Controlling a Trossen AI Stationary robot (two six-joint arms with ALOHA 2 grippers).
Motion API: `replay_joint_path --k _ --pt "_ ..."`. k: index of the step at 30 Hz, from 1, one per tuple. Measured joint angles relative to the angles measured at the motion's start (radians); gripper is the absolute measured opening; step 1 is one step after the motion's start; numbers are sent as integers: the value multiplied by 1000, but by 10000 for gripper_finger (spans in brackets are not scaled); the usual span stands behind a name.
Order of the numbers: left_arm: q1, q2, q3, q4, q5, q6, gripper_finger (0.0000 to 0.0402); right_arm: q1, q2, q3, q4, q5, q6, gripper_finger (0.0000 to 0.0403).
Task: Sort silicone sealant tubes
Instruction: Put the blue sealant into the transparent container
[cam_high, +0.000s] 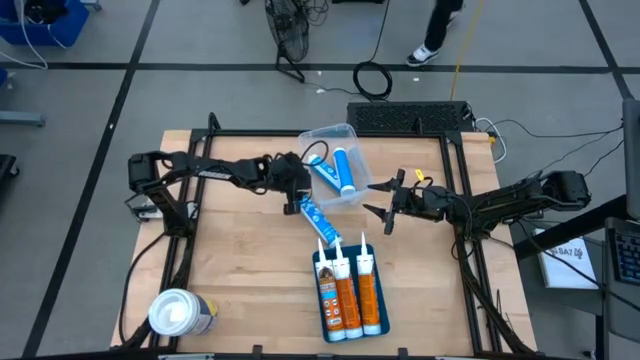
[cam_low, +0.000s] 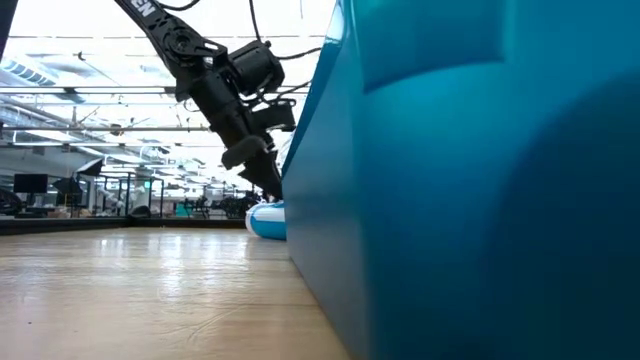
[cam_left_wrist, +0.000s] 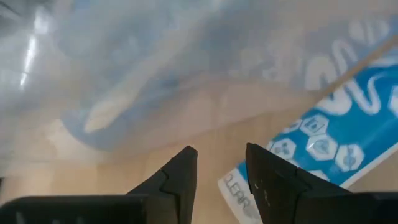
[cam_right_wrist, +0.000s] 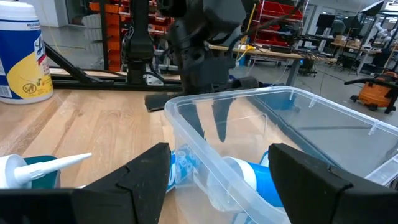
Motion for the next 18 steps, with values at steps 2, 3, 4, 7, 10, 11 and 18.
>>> replay_joint_path --k 2,3,4,7,10,11,18 --pt "0 4 -1 -14 2 8 141 0 0 0 0 0 0 254" --pt "0 9 -1 -7 2 8 141 0 0 0 0 0 0 254" --pt "-1 16 1 1 2 8 141 0 0 0 0 0 0 254" --pt "-1 32 0 -9 -1 9 140 0 0 0 0 0 0 254" --pt "-2 54 3 0 14 13 140 0 0 0 0 0 0 254" --pt "-1 62 2 -4 19 11 141 0 0 0 0 -1 1 254" --pt "-9 80 -2 -158 62 -24 141 0 0 0 0 -2 0 254"
